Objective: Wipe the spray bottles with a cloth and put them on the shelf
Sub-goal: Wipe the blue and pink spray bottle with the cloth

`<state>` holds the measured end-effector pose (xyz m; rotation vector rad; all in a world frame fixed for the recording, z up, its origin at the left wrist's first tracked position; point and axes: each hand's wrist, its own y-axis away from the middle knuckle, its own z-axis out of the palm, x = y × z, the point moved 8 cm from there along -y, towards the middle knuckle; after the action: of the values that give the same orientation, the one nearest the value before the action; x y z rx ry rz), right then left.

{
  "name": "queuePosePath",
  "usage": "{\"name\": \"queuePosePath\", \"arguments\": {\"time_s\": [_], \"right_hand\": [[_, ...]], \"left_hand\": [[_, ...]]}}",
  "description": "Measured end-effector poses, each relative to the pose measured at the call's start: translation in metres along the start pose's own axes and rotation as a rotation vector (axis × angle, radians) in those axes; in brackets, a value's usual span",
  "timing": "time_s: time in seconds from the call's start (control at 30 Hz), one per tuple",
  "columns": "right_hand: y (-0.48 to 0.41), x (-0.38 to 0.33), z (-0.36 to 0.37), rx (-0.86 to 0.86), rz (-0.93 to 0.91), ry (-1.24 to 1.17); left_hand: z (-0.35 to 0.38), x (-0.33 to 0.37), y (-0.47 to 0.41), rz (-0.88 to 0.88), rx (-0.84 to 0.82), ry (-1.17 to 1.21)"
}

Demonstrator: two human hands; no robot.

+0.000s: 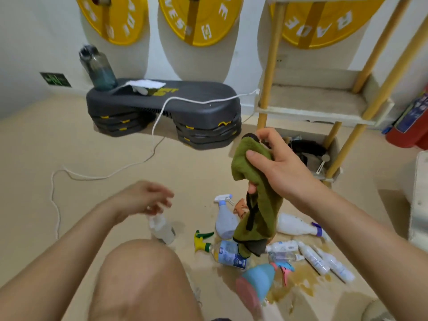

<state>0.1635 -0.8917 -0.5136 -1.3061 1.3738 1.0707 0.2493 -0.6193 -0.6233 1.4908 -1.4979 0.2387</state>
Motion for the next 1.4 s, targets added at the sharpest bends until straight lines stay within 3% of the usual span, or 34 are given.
{"name": "queuePosePath", "arguments": {"time_s": [0.13,0.23,0.4,0.57,0.7,0.83,0.97,1.03,1.13,1.4], "right_hand": [[0.025,-0.027,-0.017,-0.085,-0.071,-0.102],[0.045,-0.042,-0.033,-0.099,-0.135,-0.114],[0.079,-0.03,-0.081,0.067,-0.179,-0.005],[0.119,0.026,-0.102,0.039,-0.034,-0.119],[0.142,0.071,-0.107,-0.004,0.095,-0.233],[0.148,0.144,-0.11,0.285,0.336,-0.424],[0.163,0.224,-0.102,0.496,0.651,-0.371],[0.172,0.254,-0.099,0.587,0.765,-0.341],[0.179,0.282,-0.095,0.694,0.855,-0.394],[0.184,0.315,-0.091,0.793,0.947,-0.459]], "left_hand": [[0.017,0.15,0.074,0.449,-0.048,0.046],[0.063,0.213,0.109,0.659,-0.095,0.025],[0.099,0.247,0.128,0.883,0.164,0.124],[0.153,0.26,0.148,1.039,0.101,0.099],[0.187,0.234,0.101,0.862,0.075,0.15],[0.253,0.137,0.012,0.479,-0.053,-0.017],[0.307,-0.015,-0.043,0.042,-0.092,-0.336],[0.33,-0.079,-0.044,-0.093,-0.143,-0.445],[0.356,-0.126,-0.036,-0.156,-0.131,-0.408],[0.38,-0.136,-0.047,-0.123,-0.025,-0.363]]}}
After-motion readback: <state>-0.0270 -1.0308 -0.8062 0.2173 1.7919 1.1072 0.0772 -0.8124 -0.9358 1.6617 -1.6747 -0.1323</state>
